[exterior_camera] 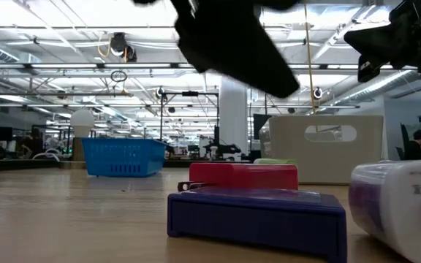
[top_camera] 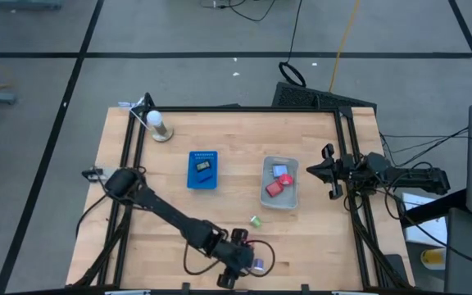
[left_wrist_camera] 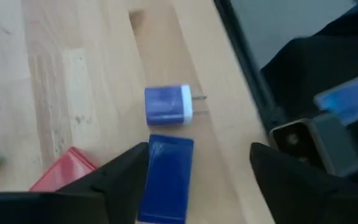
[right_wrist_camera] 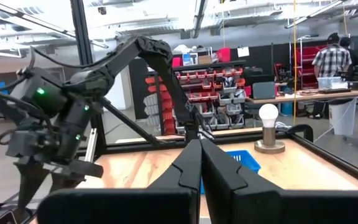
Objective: Pick & Place Office items
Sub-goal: Put the blue digital clock into the blue bin
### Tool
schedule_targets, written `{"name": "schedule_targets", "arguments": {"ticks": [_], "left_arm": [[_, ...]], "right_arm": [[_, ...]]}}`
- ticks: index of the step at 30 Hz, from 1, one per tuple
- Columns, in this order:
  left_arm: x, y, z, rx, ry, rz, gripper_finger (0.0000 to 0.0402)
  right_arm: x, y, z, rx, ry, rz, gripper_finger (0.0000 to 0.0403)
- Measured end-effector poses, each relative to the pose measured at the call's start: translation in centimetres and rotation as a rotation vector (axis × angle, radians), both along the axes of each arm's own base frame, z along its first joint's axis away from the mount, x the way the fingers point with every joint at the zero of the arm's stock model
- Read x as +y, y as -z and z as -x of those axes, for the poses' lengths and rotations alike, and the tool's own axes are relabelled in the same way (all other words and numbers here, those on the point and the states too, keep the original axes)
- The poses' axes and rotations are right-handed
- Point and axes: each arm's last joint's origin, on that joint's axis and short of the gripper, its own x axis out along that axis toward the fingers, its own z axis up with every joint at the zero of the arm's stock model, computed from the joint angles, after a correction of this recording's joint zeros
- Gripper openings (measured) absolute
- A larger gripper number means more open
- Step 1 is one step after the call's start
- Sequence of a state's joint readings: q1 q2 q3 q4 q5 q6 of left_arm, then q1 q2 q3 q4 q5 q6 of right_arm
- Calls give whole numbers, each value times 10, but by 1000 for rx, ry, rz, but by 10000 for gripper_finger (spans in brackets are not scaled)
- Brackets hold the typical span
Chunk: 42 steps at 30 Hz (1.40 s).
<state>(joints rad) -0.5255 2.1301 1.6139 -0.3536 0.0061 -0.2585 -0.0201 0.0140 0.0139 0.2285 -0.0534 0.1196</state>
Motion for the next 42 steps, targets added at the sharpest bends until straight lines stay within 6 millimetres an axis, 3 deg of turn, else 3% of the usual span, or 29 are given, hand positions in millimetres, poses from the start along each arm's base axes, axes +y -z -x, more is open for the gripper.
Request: {"name": "schedule_targets", "arguments": {"ticks": [8, 21, 28, 34, 38, 42], "left_arm": [[12, 22, -6, 115, 125, 32, 324], [36, 29, -10, 168, 139, -56, 326], [29, 45, -12, 169, 175, -50, 326], [30, 46, -14, 174, 151, -23, 325], [36, 46, -17, 186, 147, 3, 293], [39, 47, -18, 191, 150, 11, 212]], "right_arm": [[0, 1, -1, 14, -11, -72, 0], [-1, 2, -3, 27, 7, -112, 0], [-2, 2, -2, 24, 58, -121, 0], [-2, 2, -3, 30, 58, -119, 0], [-2, 2, -4, 30, 57, -118, 0], [-2, 2, -4, 32, 57, -118, 0]]}}
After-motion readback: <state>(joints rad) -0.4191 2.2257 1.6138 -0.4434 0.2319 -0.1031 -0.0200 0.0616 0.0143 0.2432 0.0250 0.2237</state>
